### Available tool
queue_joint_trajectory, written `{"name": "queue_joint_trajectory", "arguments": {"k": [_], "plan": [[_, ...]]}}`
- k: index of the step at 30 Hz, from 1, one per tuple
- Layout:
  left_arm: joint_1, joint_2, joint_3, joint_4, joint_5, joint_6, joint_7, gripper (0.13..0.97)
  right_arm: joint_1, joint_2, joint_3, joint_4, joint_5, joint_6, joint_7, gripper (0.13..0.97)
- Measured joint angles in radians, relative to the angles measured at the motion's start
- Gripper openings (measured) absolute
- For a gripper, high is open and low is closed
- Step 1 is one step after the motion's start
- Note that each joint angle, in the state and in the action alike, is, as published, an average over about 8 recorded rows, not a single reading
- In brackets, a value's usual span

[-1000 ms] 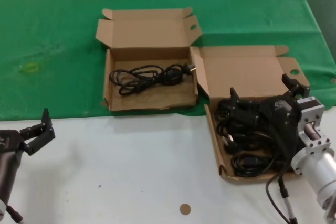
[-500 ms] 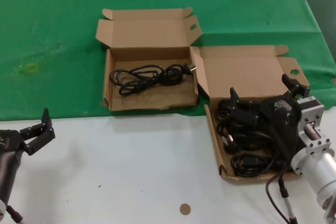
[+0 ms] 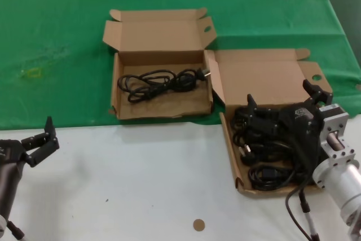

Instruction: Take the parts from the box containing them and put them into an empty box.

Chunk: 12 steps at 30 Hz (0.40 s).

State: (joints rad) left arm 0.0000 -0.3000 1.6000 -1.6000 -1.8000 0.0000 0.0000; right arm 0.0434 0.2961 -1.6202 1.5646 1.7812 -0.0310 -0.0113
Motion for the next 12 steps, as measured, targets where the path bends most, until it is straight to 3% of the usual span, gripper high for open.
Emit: {"name": "queue_joint_trajectory", "arguments": {"k": [12], "plan": [[0.000, 0.000, 0.000, 0.000, 0.000, 0.000, 0.000, 0.966, 0.000, 0.000, 0.000, 0.000, 0.000, 0.000, 0.000, 0.966]]}}
